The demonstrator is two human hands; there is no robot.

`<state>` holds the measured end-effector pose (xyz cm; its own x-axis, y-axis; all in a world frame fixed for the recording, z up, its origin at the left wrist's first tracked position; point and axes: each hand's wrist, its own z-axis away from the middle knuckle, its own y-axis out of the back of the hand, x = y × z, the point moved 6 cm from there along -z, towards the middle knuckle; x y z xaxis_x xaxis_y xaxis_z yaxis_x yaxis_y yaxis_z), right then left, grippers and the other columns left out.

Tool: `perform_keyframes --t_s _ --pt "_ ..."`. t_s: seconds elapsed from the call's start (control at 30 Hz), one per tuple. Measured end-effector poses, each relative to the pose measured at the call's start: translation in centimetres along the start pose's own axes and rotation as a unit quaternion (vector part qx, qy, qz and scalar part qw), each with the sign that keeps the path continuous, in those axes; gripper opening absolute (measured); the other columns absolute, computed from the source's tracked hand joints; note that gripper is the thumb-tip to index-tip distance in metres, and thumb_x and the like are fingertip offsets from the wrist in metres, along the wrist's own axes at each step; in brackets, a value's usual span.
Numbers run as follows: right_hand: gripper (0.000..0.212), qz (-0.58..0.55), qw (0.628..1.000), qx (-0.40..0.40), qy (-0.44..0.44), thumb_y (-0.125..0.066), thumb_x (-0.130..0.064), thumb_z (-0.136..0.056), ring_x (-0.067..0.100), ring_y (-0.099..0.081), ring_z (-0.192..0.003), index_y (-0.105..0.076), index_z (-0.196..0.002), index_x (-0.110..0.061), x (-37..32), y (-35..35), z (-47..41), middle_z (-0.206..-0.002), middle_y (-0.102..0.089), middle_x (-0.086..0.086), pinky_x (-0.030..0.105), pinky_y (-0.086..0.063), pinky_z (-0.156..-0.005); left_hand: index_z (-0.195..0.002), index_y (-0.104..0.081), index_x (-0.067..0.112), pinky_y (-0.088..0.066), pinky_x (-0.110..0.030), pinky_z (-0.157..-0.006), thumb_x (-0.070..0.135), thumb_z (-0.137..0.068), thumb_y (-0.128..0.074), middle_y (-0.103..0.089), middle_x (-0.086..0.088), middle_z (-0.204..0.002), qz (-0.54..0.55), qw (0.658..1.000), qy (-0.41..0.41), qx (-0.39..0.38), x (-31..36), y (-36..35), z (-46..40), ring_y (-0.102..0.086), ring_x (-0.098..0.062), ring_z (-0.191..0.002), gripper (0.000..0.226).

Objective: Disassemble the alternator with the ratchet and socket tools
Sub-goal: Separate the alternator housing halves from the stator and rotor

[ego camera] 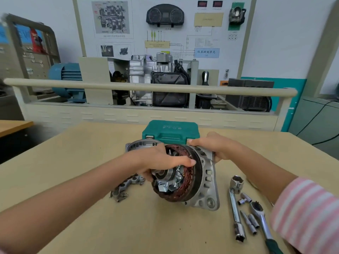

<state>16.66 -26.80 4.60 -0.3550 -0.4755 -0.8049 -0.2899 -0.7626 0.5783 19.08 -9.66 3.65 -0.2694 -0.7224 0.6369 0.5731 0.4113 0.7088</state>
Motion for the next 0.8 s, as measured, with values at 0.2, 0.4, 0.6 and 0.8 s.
perform_keyframes --t_s 0.2,0.4,0.6,0.8 --pt "0.033 0.142 0.976 0.152 0.067 -0.038 -0.037 -0.099 0.02 -0.055 -0.086 -0.058 -0.095 -0.011 1.7 1.2 -0.9 -0.09 -0.057 0.004 0.025 -0.039 -0.066 -0.141 -0.032 0.022 -0.051 -0.039 -0.084 0.085 -0.068 -0.041 -0.042 -0.015 -0.141 -0.169 0.985 0.011 0.004 3.9 -0.4 -2.8 -0.055 -0.037 -0.113 0.097" --pt "0.048 -0.171 0.982 0.058 0.052 -0.023 -0.044 -0.101 0.016 -0.055 -0.107 -0.057 -0.127 -0.022 3.8 -0.5 0.3 -0.123 -0.06 0.002 0.032 -0.039 -0.095 -0.149 -0.01 0.027 -0.04 -0.048 -0.085 0.085 -0.074 -0.021 -0.02 -0.007 -0.155 -0.257 0.961 0.016 -0.098 6.0 -0.5 -5.1 -0.037 -0.037 -0.132 0.095" --pt "0.056 -0.187 0.977 0.068 0.08 -0.024 -0.061 -0.093 0.021 -0.062 -0.105 -0.065 -0.113 -0.029 3.7 -1.4 -0.3 -0.112 -0.067 0.002 0.042 -0.043 -0.1 -0.14 -0.038 0.026 -0.024 -0.035 -0.11 0.077 -0.08 -0.023 -0.036 0.004 -0.148 0.04 0.992 -0.12 0.015 1.6 0.4 -7.0 -0.034 -0.011 -0.132 0.08" --pt "0.046 -0.189 0.967 0.101 0.14 -0.021 -0.053 -0.098 0.014 -0.062 -0.1 -0.062 -0.099 -0.033 2.4 -1.7 -1.0 -0.107 -0.067 -0.001 0.036 -0.047 -0.094 -0.142 -0.025 0.041 -0.04 -0.022 -0.102 0.09 -0.047 -0.054 -0.036 0.018 -0.143 0.284 0.934 -0.218 0.002 -2.6 -3.6 -6.7 -0.04 0.005 -0.123 0.111"
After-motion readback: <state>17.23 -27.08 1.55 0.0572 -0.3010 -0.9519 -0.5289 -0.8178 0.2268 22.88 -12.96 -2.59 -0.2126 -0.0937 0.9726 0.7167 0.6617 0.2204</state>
